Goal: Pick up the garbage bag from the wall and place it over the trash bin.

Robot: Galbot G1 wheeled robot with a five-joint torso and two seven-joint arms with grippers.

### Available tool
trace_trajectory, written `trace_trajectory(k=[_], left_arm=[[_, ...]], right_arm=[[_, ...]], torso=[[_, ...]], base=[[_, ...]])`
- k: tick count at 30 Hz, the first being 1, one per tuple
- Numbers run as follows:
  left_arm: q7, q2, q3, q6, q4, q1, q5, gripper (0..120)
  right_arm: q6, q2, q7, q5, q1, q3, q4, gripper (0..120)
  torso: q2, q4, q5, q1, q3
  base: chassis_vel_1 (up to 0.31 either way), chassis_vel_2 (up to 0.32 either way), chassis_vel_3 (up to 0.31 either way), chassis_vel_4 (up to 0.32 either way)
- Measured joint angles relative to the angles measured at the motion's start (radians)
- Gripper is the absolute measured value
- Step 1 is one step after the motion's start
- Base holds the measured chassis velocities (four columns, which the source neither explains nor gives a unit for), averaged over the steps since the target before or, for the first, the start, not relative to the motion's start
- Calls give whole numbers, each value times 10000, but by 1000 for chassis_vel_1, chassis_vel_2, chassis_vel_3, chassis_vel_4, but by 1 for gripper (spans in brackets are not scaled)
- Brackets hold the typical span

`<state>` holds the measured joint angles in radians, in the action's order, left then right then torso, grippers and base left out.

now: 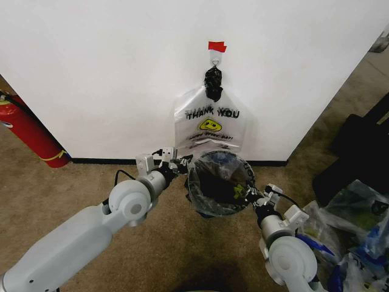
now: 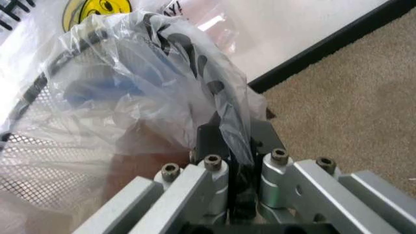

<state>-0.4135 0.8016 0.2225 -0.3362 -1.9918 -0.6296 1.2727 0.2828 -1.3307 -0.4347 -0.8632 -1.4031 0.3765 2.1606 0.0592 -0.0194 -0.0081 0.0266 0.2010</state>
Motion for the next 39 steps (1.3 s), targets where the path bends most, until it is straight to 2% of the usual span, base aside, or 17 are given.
trace_trajectory(k=[5, 10, 13, 16, 17, 21, 23, 27, 30, 31, 36, 39], left_arm=[[679, -140, 15, -293, 140, -66, 113, 0], [949, -130, -94, -560, 357, -9, 381, 0], [1236, -321, -264, -638, 325, -88, 291, 1], [1154, -437, -549, -820, 291, -192, 219, 13], [1154, -437, -549, -820, 291, -192, 219, 13], [992, -681, -1057, -1022, 280, -299, 221, 31], [1019, -828, -1122, -1059, 255, -314, 204, 34], [1140, -1300, -1317, -1167, 239, -466, 25, 52], [1215, -1401, -1572, -1161, 366, -628, -48, 64], [1215, -1401, -1572, -1161, 366, -628, -48, 64], [1299, -1509, -1958, -1000, 793, -624, 139, 86], [1313, -1510, -2039, -947, 997, -567, 176, 92]], right_arm=[[8, 112, 103, -123, -2, -89, 105, 0], [12, 166, 153, -117, -41, -177, 151, 0], [22, 222, 179, -117, -54, -274, 191, 0], [24, 262, 204, -121, -83, -263, 243, 0], [24, 262, 204, -121, -83, -263, 243, 0], [24, 313, 207, -130, -84, -230, 249, 0], [25, 312, 207, -135, -75, -235, 248, 0], [27, 241, 244, -138, -60, -298, 240, 0], [24, 261, 329, -132, -69, -352, 216, 0], [24, 261, 329, -132, -69, -352, 216, 0], [-368, 603, 1086, 325, -84, -459, -238, 0], [-589, 755, 1480, 473, -80, -468, -393, 0]], torso=[[-1, 4, 1, 0, 0], [0, -3, 0, 0, 0], [-1, 6, 2, 0, 0], [0, 0, 1, 0, -1], [0, 0, 1, 0, -1], [0, 0, -1, 0, 0], [-1, 0, 0, 0, 0], [-1, 2, -1, 0, 0], [-1, 2, -1, -1, -1], [-1, 2, -1, -1, -1], [0, 1, 3, -1, -1], [-1, 1, 1, 0, 0]], base=[[0, 0, 0, 0], [0, 0, 0, 0], [0, 0, 0, 0], [0, 0, 0, 0], [0, 0, 0, 0], [0, 0, 0, 0], [0, 0, 0, 0], [0, 0, 0, 0], [0, 0, 0, 0], [0, 0, 0, 0], [0, 0, 0, 0], [0, 0, 0, 0]])
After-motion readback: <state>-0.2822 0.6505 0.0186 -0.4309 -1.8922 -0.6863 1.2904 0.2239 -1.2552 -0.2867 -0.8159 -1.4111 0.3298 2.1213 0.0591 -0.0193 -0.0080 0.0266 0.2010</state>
